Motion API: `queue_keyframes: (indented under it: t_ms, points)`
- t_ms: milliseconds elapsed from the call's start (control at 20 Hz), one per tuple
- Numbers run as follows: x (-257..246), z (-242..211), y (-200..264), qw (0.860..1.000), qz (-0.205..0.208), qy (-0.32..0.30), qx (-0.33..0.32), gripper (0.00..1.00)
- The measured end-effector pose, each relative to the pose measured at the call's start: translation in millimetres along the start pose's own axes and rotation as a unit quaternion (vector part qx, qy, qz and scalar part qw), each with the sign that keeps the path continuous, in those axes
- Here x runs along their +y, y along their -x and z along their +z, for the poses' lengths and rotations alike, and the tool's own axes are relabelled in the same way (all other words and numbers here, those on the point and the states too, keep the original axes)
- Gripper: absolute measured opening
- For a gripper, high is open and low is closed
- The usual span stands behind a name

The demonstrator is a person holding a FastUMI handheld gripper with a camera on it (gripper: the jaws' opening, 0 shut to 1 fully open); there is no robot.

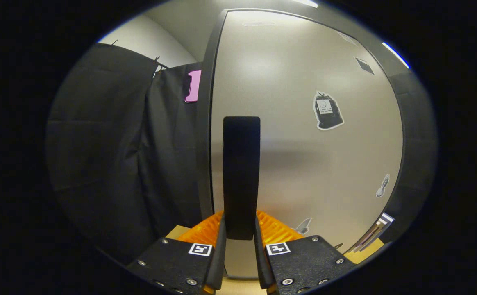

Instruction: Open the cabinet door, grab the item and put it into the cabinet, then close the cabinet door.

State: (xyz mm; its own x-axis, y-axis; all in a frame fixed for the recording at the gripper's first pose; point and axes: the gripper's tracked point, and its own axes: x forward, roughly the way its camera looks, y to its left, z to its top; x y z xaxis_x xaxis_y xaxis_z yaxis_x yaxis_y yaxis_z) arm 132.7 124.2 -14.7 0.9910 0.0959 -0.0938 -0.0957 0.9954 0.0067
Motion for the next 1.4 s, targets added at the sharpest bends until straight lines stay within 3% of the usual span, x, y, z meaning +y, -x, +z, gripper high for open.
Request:
queue_keyframes:
  t_ms: [350, 800, 1000, 1400]
  points:
    - [1, 0, 8, 0.999, 0.036, 0.011, 0.004, 0.17]
    - [0, 2, 81, 0.994, 0.111, -0.004, 0.004, 0.17]
    - [-2, 1, 93, 0.991, 0.136, -0.010, 0.003, 0.17]
    - [-19, -2, 100, 0.973, 0.231, -0.006, 0.007, 0.17]
